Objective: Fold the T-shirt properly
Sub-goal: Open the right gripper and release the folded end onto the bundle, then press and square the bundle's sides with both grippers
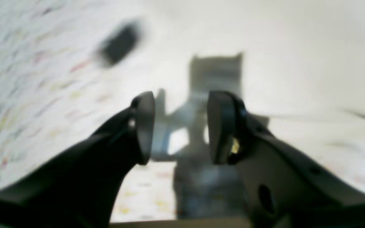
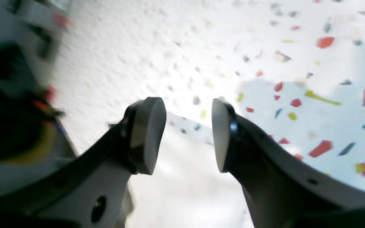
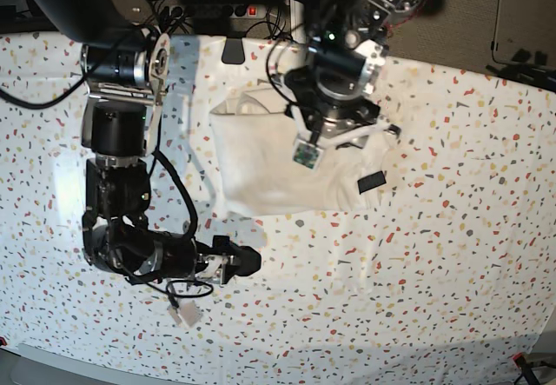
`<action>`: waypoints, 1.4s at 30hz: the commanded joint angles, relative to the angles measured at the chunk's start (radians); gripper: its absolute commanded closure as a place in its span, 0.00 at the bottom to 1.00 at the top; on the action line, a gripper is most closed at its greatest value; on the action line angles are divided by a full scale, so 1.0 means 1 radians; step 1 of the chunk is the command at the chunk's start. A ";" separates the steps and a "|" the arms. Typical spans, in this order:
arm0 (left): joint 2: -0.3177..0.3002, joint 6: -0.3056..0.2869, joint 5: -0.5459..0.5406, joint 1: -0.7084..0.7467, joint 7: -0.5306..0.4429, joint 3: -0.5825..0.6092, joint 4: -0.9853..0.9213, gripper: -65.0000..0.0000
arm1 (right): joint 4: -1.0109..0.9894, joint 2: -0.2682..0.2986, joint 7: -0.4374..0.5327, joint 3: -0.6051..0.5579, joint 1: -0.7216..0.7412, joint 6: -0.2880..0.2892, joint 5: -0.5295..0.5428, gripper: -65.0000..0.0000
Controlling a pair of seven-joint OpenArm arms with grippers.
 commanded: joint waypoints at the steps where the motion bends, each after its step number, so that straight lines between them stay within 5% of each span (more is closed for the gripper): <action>1: 0.006 0.003 0.010 -0.011 -0.015 0.033 0.039 0.59 | 0.017 -0.001 0.036 -0.030 0.035 0.009 -0.006 0.58; 9: 0.000 0.013 0.041 0.101 -0.063 0.175 0.064 0.59 | 0.017 -0.001 0.224 -0.278 0.034 0.008 -0.375 0.58; 20: 0.001 0.017 -0.020 0.118 -0.105 0.062 -0.081 0.59 | 0.017 0.013 0.209 -0.330 -0.024 -0.013 -0.449 0.58; 26: 0.000 -0.016 -0.008 0.062 -0.168 0.061 -0.203 0.59 | 0.017 0.050 0.174 -0.330 -0.112 -0.013 -0.430 0.58; 33: 0.000 -0.015 0.053 -0.063 -0.155 0.061 -0.370 0.59 | 0.019 0.119 0.037 -0.329 -0.161 0.009 -0.240 0.58; 42: -0.058 -0.015 0.079 -0.138 -0.171 0.061 -0.385 0.59 | 0.036 0.227 -0.008 -0.329 -0.198 0.009 -0.101 0.58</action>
